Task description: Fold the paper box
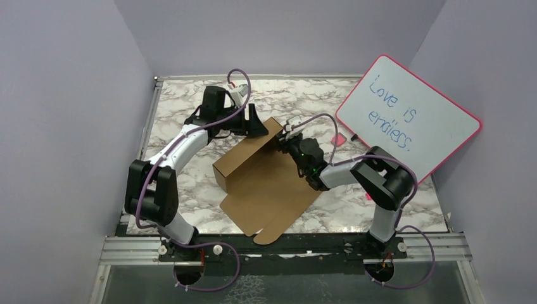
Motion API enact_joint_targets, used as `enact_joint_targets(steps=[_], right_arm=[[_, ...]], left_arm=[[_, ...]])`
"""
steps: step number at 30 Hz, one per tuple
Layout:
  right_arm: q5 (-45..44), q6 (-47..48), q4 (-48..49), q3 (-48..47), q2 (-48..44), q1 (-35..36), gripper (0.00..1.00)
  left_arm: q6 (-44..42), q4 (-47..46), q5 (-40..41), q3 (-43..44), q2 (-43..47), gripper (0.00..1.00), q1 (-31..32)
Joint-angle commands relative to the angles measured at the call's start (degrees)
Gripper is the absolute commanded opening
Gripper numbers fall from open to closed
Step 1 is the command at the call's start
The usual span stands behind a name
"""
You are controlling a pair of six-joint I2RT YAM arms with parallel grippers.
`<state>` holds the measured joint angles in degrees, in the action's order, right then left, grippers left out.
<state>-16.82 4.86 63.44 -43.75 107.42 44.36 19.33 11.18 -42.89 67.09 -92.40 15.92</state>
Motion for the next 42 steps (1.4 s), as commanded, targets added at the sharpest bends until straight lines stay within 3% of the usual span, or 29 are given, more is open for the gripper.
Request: enact_joint_targets(steps=[1,7,11,17,22,27,35,42], right_arm=[[0.74,-2.23,-0.65,3.26,-6.76,-0.5,0.5],[1.24,-4.59,-8.18,8.08,-14.98,-0.5,0.58],[-0.52,-7.4,-12.71,11.23,-22.28,-0.49,0.65],[-5.33,-12.17,-20.54,16.0,-33.54,-0.63,0.85],[-7.93,-16.79,-25.47,20.52,-42.27,-0.93,1.0],[-11.04,-21.6,-32.34,21.99,-46.9,-1.02,1.0],[-18.4,-23.39,-27.92,27.88,-50.27,-1.03,1.0],[-23.12,-23.17,-28.68,29.99,-54.39,-1.01,1.0]], left_arm=[[-5.65,6.39,11.57,1.2,6.21,0.73,0.69],[-10.02,7.52,21.97,0.34,14.47,0.98,0.98],[-12.78,7.21,25.06,-2.04,20.64,0.99,1.6],[-11.5,-1.72,18.07,-11.12,30.04,0.99,1.63],[-14.24,2.56,19.63,-10.56,31.17,0.99,4.93],[-18.67,10.94,33.43,-6.98,29.17,0.98,14.58],[-23.67,17.87,69.44,-3.2,26.59,0.93,32.99],[-25.42,18.71,86.77,-0.93,19.43,0.85,40.28]])
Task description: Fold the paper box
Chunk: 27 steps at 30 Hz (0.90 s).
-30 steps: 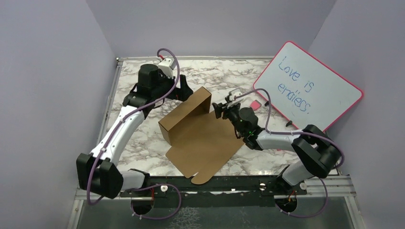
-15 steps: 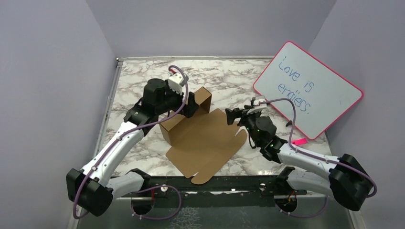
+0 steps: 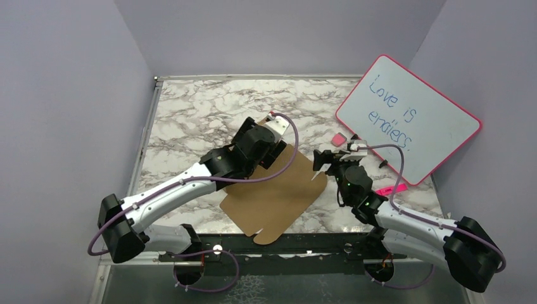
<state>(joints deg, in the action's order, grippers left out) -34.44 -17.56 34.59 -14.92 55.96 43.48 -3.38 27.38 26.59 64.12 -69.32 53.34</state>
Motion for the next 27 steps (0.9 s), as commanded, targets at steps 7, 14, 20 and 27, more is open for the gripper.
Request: enact_joint_targets(steps=[7,14,20,27], right_arm=[[-7.37,0.41,0.13,2.31,-6.2,-0.15,1.0],[-7.99,1.38,0.13,2.54,-7.78,-0.2,1.0],[-7.74,1.39,-0.14,2.79,-8.56,-0.16,1.0],[-8.19,1.83,-0.58,3.48,-11.91,-0.23,1.0]], left_arm=[[-6.95,2.64,25.88,4.35,-11.53,0.78,6.09],[-10.19,2.43,35.75,4.78,-18.08,0.68,6.51],[-11.96,1.27,39.29,5.08,-20.95,0.54,6.51],[-12.36,0.17,38.21,6.27,-18.9,0.13,5.46]])
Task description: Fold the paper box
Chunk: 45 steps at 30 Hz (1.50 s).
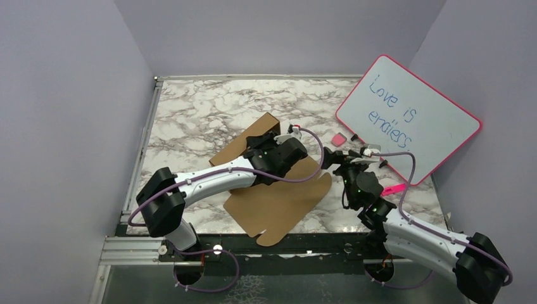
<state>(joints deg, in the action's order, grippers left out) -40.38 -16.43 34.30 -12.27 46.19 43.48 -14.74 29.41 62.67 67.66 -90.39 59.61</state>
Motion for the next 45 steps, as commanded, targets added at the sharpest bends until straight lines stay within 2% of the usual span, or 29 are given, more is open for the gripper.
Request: enact_joint_targets(steps=[1,5,7,13,17,22,30,37,45], right_arm=[[-2.06,0.74,-0.84,0.7,-2.69,-0.2,1.0],[0.08,1.59,-3.78,-0.61,-5.95,-0.2,1.0],[2.54,1.59,-8.5,-2.97,-8.02,-0.2,0.99],[11.53,1.59,-24.46,-14.9,-13.5,-0.2,0.99],[15.26,2.31,-33.04,-23.44,-12.95,-0.17,0.99],[20.95,3.9,-39.54,-31.22,-8.77,-0.21,0.99],[29.52,6.94,-49.76,-45.23,5.29,-0.14,0.99],[36.4,8.38,-56.26,-55.65,14.42,-0.15,1.0],[40.06,9.86,-62.67,-65.51,20.93,-0.15,1.0]], left_arm=[[-0.95,-1.98,1.49,2.82,2.71,0.12,-1.25],[1.39,-1.93,-3.61,2.79,4.9,0.06,-4.77],[3.47,-1.83,-8.01,2.66,6.28,0.05,-7.33],[10.74,-1.25,-23.48,2.05,7.88,0.04,-16.15],[16.82,-0.91,-31.36,1.39,6.99,0.04,-20.91],[22.87,-1.73,-39.95,-0.08,4.73,0.04,-26.11],[34.54,-9.28,-48.31,-7.79,3.56,0.04,-32.15],[43.73,-18.24,-51.58,-15.91,3.33,0.04,-33.14],[42.34,-17.13,-51.41,-16.39,8.21,0.35,-33.83]])
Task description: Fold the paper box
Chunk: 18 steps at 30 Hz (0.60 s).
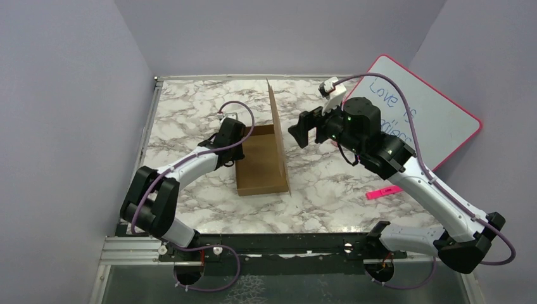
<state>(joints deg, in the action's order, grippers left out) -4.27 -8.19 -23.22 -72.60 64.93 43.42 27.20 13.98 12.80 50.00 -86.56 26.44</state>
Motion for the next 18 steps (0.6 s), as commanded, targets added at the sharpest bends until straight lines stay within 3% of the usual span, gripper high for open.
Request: enact_joint_targets(steps=[1,7,12,18], right_arm=[[4.77,1.67,-5.87,-6.55,3.15,-0.02,1.0],[5.34,1.08,-6.06,-11.41,8.28,3.34,1.0],[-8.44,3.49,-10.03,-16.72,13.89,8.06,0.95],[-21.34,2.85,-17.2,-25.86,22.84,13.58,0.88]], left_arm=[[-0.21,-0.71,-1.16,1.87,5.33,0.38,-0.8],[-7.9,5.76,3.18,9.29,12.07,0.59,-1.25],[-18.88,8.67,9.46,14.5,17.29,0.78,-1.98],[-25.01,6.49,12.74,11.42,20.28,0.83,-5.04]])
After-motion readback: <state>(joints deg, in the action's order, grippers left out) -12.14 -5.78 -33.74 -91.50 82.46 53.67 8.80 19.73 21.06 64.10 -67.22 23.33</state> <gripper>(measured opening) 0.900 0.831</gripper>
